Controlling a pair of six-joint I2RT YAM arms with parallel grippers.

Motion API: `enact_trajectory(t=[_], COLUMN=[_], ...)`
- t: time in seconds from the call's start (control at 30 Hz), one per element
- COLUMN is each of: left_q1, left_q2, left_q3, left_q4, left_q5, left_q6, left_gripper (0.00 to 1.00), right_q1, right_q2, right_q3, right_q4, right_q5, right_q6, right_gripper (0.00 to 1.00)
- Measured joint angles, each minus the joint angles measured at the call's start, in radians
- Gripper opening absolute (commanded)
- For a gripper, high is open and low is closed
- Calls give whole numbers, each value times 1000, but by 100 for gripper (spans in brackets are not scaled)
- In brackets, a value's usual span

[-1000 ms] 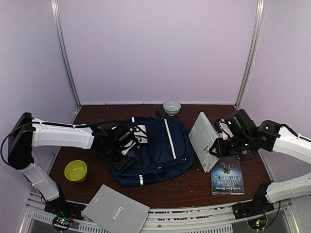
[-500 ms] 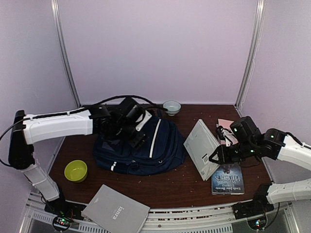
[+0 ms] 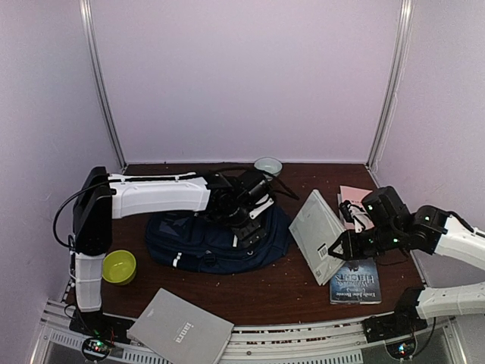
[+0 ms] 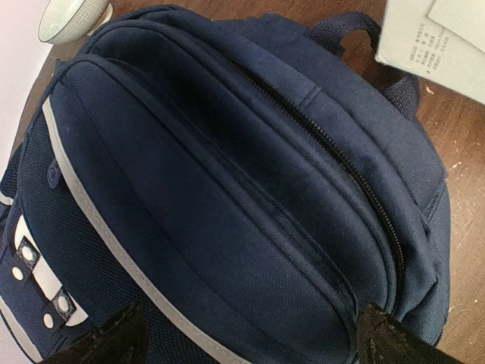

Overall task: Pack the student bag
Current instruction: Open the second largest pocket of the student bag.

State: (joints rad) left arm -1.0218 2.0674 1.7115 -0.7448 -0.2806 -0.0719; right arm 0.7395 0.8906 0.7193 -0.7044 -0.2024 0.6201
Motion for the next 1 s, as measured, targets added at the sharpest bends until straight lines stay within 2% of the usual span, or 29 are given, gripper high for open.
enact_trajectory(t=[0.13, 0.2, 0.23, 0.3, 0.4, 0.43, 0.67, 0.83, 0.87, 0.93, 0.97, 1.0], left_q1=[-10, -14, -14, -14, -15, -15, -3, 13, 18, 29, 34, 37], left_q2=[25, 35, 39, 41, 42, 42, -17, -200, -245, -317, -332, -341], left_q3=[7, 10, 10, 10, 10, 10, -63, -160, -173, -182, -182, -181], left_q4=[-4, -7, -8, -15, -25, -31, -34, -13, -5, 14, 25, 38], left_q5=[-49, -65, -69, -73, -64, -62, -114, -199, -200, -169, -149, -119], left_q6=[1, 0, 0, -1, 8, 11, 28, 49, 55, 74, 86, 86], left_gripper=[97, 89, 78, 50, 1, 0, 0, 0, 15, 71, 93, 97], right_q1=[0, 0, 0, 0, 0, 0, 0, 0, 0, 0, 0, 0], right_q2=[2, 4, 6, 7, 7, 6, -42, -84, -88, -89, -89, -89], right_q3=[-6, -6, -6, -6, -6, -6, -6, -3, -2, 7, 10, 12], right_q4=[0, 2, 4, 5, 5, 3, -29, -67, -73, -87, -92, -92], right_q5=[0, -2, -2, -3, -3, -3, 0, -3, -3, -2, -2, -1], right_q6=[5, 7, 7, 7, 7, 7, 4, -14, -17, -23, -24, -25], right_gripper=[0, 0, 0, 0, 0, 0, 0, 0, 0, 0, 0, 0])
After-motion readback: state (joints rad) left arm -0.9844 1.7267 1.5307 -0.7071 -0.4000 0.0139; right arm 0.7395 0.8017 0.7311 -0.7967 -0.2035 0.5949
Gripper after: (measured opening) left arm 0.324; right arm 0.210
